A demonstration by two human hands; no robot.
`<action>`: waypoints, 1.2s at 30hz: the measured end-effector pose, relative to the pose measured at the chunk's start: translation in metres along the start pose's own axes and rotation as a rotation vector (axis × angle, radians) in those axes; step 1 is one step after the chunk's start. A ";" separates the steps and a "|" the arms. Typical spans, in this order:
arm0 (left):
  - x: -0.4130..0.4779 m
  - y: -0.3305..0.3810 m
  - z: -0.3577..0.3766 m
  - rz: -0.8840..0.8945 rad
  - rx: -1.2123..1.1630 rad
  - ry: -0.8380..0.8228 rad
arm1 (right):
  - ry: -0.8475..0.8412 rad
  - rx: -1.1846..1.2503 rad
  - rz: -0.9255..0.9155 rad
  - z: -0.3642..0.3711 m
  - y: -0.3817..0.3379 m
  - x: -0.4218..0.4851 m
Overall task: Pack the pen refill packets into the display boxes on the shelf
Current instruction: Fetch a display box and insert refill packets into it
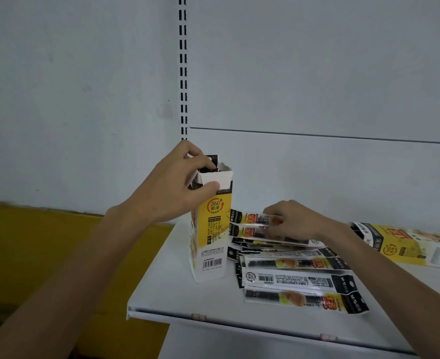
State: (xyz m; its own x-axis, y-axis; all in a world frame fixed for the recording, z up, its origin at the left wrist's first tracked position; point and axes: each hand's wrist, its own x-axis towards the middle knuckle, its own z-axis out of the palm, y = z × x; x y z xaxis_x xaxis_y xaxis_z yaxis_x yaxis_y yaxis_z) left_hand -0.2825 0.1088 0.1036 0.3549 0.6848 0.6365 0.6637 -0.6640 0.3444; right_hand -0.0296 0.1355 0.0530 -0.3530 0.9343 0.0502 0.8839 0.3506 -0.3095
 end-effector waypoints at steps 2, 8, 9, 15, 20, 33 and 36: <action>0.000 0.001 0.001 0.003 0.000 0.004 | 0.068 0.009 -0.008 -0.004 0.001 0.001; -0.002 0.002 0.003 0.000 -0.049 0.027 | 0.346 0.341 0.039 -0.021 -0.009 0.003; -0.001 0.002 0.002 -0.024 -0.067 0.028 | 0.357 0.417 0.060 -0.024 -0.012 0.004; -0.001 0.005 0.003 -0.044 -0.022 0.021 | 0.325 0.562 0.051 -0.040 -0.025 0.009; -0.003 0.004 -0.001 -0.024 -0.083 0.021 | 0.449 0.761 -0.056 -0.060 -0.045 0.008; -0.005 0.008 -0.002 0.049 0.006 -0.032 | 0.696 0.737 -0.408 -0.108 -0.100 0.004; -0.006 0.007 -0.001 0.060 0.039 -0.060 | 0.688 0.725 -0.420 -0.104 -0.100 0.009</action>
State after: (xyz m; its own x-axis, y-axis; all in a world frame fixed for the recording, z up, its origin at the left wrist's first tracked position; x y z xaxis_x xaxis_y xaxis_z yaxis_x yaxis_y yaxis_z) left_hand -0.2801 0.1000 0.1031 0.4326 0.6620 0.6121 0.6647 -0.6929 0.2795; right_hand -0.0891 0.1157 0.1835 -0.1380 0.6643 0.7346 0.2614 0.7399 -0.6199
